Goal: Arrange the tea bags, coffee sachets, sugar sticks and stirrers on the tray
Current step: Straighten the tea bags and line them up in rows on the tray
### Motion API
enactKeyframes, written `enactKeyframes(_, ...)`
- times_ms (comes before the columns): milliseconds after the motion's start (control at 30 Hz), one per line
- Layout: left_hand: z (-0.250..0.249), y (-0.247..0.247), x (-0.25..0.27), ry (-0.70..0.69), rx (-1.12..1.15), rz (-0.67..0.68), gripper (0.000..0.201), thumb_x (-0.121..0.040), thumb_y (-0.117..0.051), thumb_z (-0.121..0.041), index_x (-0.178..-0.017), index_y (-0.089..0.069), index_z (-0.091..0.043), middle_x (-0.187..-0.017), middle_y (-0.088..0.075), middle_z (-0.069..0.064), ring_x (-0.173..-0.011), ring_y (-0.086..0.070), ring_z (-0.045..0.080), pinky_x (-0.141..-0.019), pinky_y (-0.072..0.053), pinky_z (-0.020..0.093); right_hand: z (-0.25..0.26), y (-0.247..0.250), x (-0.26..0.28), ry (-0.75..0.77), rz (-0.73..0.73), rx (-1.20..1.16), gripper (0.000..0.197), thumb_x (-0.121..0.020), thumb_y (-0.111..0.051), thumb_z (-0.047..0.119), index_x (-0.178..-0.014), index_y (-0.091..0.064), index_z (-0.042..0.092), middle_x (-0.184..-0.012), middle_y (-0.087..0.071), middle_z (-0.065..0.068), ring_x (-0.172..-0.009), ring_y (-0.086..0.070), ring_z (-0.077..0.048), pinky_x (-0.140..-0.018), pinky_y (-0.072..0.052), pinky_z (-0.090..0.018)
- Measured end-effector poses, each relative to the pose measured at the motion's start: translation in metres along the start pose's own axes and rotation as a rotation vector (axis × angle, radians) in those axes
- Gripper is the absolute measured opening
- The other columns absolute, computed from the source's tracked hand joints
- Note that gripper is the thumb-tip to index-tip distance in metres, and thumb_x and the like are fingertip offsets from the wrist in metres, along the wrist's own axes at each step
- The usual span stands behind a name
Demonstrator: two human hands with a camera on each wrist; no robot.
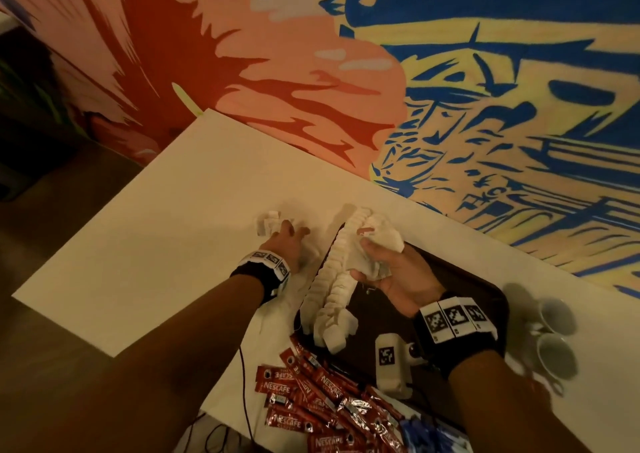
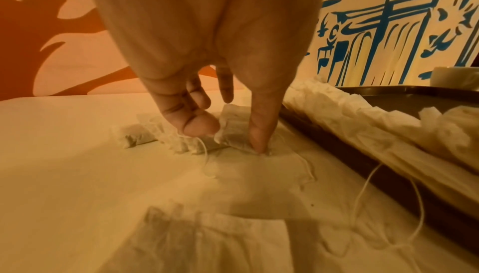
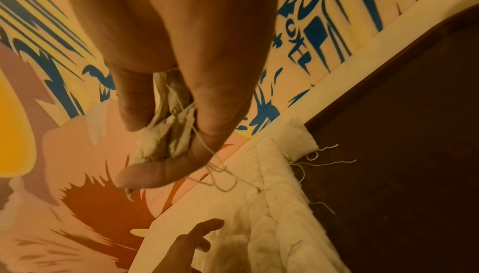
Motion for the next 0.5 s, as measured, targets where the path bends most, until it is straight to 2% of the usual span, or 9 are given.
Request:
enactKeyframes(33, 0.0, -0.002, -0.002, -0.014, -0.008, 0.017, 0.083, -0.082, -0.072, -0.013, -0.151, -0.03, -0.03, -0.149, -0.021, 0.011, -0.124, -0.048, 0.039, -0.1, -0.05, 0.05, -0.001, 0.005, 0.004, 0.002, -0.011, -0.004, 0.031, -0.093, -0.069, 0.01, -0.123, -0.068, 0.01, -0.124, -0.071, -0.014, -0.113, -0.067, -0.032, -0.069, -0.061, -0.038)
enactKeyframes(100, 0.0, -0.004, -0.004, -0.019, -0.034, 0.061, 0.072, -0.087, -0.067, -0.02, -0.15, -0.034, -0.033, -0.151, -0.017, 0.009, -0.129, -0.044, 0.04, -0.105, -0.046, 0.051, -0.003, 0.014, 0.012, -0.001, -0.029, -0.016, 0.036, -0.091, -0.071, 0.011, -0.126, -0.067, 0.008, -0.128, -0.068, -0.018, -0.112, -0.066, -0.035, -0.068, -0.06, -0.038)
enactKeyframes(167, 0.0, -0.002, -0.004, -0.017, -0.062, 0.076, 0.057, -0.091, -0.062, -0.027, -0.145, -0.043, -0.03, -0.148, -0.02, 0.009, -0.128, -0.045, 0.04, -0.107, -0.044, 0.052, -0.005, 0.022, 0.019, -0.009, -0.047, -0.029, 0.037, -0.091, -0.071, 0.011, -0.128, -0.066, 0.007, -0.127, -0.068, -0.019, -0.109, -0.066, -0.034, -0.067, -0.059, -0.038)
enactKeyframes(233, 0.0, 0.003, -0.005, -0.042, -0.093, 0.057, 0.049, -0.091, -0.061, -0.026, -0.139, -0.048, -0.024, -0.143, -0.026, 0.009, -0.124, -0.048, 0.04, -0.103, -0.045, 0.05, -0.007, 0.029, 0.026, -0.009, -0.064, -0.033, 0.035, -0.092, -0.07, 0.01, -0.126, -0.066, 0.008, -0.122, -0.071, -0.017, -0.107, -0.068, -0.033, -0.066, -0.059, -0.038)
enactKeyframes(300, 0.002, 0.006, -0.008, -0.083, -0.131, 0.054, 0.047, -0.088, -0.065, -0.023, -0.133, -0.052, -0.022, -0.137, -0.033, 0.009, -0.119, -0.05, 0.037, -0.1, -0.047, 0.048, -0.009, 0.035, 0.033, -0.008, -0.084, -0.03, 0.032, -0.091, -0.07, 0.01, -0.123, -0.067, 0.008, -0.116, -0.074, -0.014, -0.104, -0.07, -0.032, -0.066, -0.06, -0.038)
enactKeyframes(400, 0.001, 0.011, -0.005, -0.1, -0.131, 0.066, 0.025, -0.091, -0.064, -0.028, -0.116, -0.064, -0.025, -0.122, -0.055, 0.003, -0.114, -0.056, 0.027, -0.097, -0.047, 0.039, -0.013, 0.042, 0.042, -0.012, -0.128, -0.012, 0.031, -0.091, -0.072, 0.012, -0.121, -0.067, 0.01, -0.109, -0.075, -0.012, -0.104, -0.07, -0.033, -0.067, -0.059, -0.037)
enactKeyframes(433, 0.002, 0.012, -0.004, -0.096, -0.115, 0.064, 0.018, -0.092, -0.064, -0.026, -0.109, -0.066, -0.024, -0.117, -0.061, 0.002, -0.109, -0.058, 0.025, -0.092, -0.048, 0.034, -0.017, 0.046, 0.044, -0.019, -0.153, -0.002, 0.03, -0.09, -0.072, 0.012, -0.12, -0.068, 0.01, -0.111, -0.074, -0.012, -0.106, -0.069, -0.034, -0.068, -0.059, -0.038)
enactKeyframes(500, 0.007, 0.014, 0.0, -0.079, -0.08, 0.033, 0.007, -0.092, -0.063, -0.025, -0.099, -0.066, -0.024, -0.11, -0.067, 0.001, -0.103, -0.06, 0.023, -0.088, -0.051, 0.033, -0.025, 0.053, 0.049, -0.037, -0.196, 0.008, 0.029, -0.09, -0.073, 0.012, -0.119, -0.068, 0.01, -0.119, -0.07, -0.016, -0.111, -0.066, -0.038, -0.068, -0.059, -0.039)
Point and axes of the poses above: each hand's wrist, its own x-axis away from the middle knuckle, its own y-axis out of the back of the hand, z = x × y, the point moved 7 cm from there along -x, towards the middle knuckle
